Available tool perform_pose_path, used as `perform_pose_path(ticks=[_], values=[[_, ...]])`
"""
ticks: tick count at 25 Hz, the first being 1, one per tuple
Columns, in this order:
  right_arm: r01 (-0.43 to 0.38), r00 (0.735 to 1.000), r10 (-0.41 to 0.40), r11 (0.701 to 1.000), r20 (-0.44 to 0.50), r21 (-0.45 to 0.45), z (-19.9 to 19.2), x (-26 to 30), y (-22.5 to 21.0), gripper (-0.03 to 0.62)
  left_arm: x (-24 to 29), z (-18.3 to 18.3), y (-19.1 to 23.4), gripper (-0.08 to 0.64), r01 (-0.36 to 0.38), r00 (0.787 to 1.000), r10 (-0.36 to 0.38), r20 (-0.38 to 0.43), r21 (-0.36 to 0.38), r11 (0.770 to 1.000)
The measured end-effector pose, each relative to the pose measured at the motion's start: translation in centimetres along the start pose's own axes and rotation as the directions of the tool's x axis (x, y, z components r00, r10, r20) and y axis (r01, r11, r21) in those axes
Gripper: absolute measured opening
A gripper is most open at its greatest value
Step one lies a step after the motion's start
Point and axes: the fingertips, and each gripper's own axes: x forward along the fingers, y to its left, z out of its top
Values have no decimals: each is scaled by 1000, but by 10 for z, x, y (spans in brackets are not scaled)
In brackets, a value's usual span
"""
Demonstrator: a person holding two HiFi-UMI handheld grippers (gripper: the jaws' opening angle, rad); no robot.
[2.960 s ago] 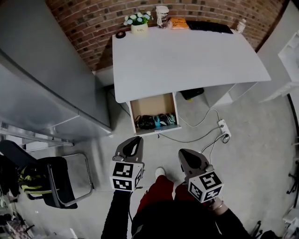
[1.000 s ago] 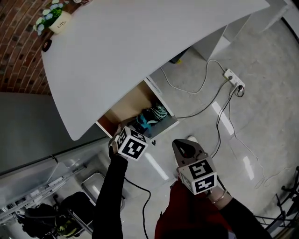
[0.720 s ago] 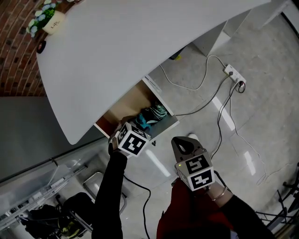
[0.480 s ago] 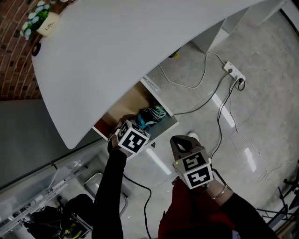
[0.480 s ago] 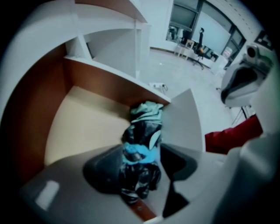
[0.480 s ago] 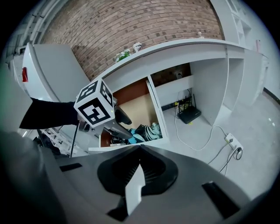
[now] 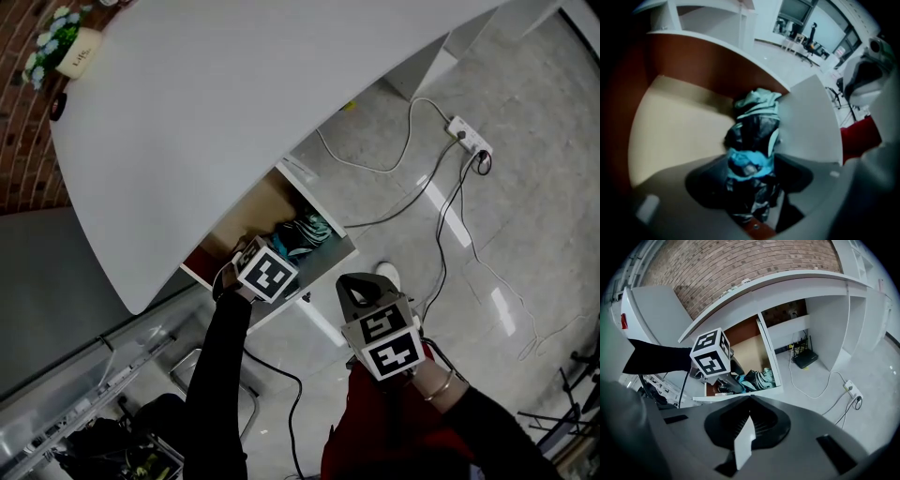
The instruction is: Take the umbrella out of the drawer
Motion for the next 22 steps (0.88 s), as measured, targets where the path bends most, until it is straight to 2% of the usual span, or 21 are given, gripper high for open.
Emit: perform_pose_path(ticks=[3,9,16,22], values=[[-5,1000,5,1000,-8,4,-2,2,-1,-2,10,-7,2,305,10,999,-9,-37,15,1000],[-8,1000,8,1000,-24,3,-5,9,-2,-2,17,-4,5,304,38,998,-37,-42,30,999],[-19,999,18,1000,-40,-4,-4,16,0,-2,24,1,5,304,139,990,-139,-22,12,990],[-28,998,27,1000,-52,-11,-3,19,0,-2,27,1,0,293,150,987,-148,-62,36,988]])
